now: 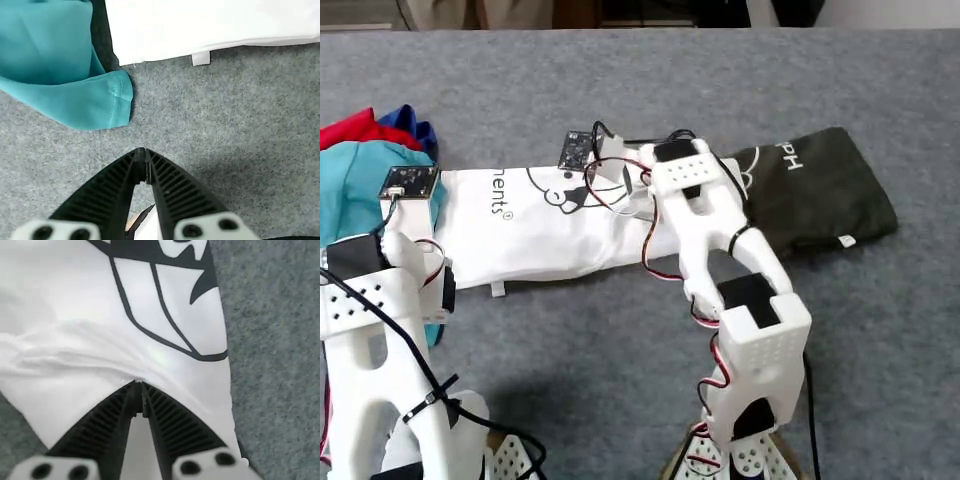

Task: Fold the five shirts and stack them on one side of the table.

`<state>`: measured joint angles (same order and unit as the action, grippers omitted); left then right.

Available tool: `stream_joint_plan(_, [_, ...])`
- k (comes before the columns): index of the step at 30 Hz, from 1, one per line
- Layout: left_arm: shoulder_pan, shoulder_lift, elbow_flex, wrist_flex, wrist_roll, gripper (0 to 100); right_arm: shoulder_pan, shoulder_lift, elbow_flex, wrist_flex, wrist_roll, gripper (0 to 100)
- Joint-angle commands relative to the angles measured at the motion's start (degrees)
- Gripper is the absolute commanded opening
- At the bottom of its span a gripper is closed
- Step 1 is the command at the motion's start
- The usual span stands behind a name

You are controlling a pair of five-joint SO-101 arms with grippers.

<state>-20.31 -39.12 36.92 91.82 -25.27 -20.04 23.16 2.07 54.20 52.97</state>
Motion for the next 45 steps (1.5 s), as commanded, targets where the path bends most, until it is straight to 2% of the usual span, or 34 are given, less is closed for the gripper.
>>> stream_joint_plan(1, [0.79,-1.1,-1.93,-0.97,0.09,2,-0.75,-1.89,-0.04,-2.29,-0.88,0.2])
stream_joint_plan(6, [0.7,-1.27,-1.93,-0.97,0.0,2,-0.75,-0.92,-0.4,-1.23,-0.88,0.2])
stream_joint_plan(9, [0.62,-1.27,-1.93,-0.79,0.0,2,-1.19,-5.14,-1.89,6.68,-1.76,0.2])
stream_joint_plan(13, [0.7,-1.36,-1.93,-0.79,0.09,2,-1.89,-12.0,-5.23,15.82,-8.7,0.2])
stream_joint_plan(19, [0.44,-1.36,-1.93,-0.79,0.09,2,-3.65,-17.71,-3.56,20.92,-15.56,0.2])
stream_joint_plan(22, [0.79,-1.36,-1.93,-0.79,0.09,2,-6.29,-17.45,-0.57,19.34,-16.97,0.2])
stream_joint_plan(26, [0.79,-1.19,-1.93,-1.23,0.09,2,-9.89,-13.41,2.68,8.35,-19.25,0.2])
stream_joint_plan(30, [0.26,-1.01,-3.96,-0.79,0.0,2,-8.92,-3.56,1.98,0.18,-19.34,0.2])
stream_joint_plan(33, [0.35,-1.19,-4.4,-0.79,0.0,2,-7.87,5.49,-1.36,-1.49,-19.34,0.2])
stream_joint_plan(45, [0.35,-0.84,-4.31,-0.88,0.09,2,-7.43,6.9,-30.64,25.14,-19.08,0.2])
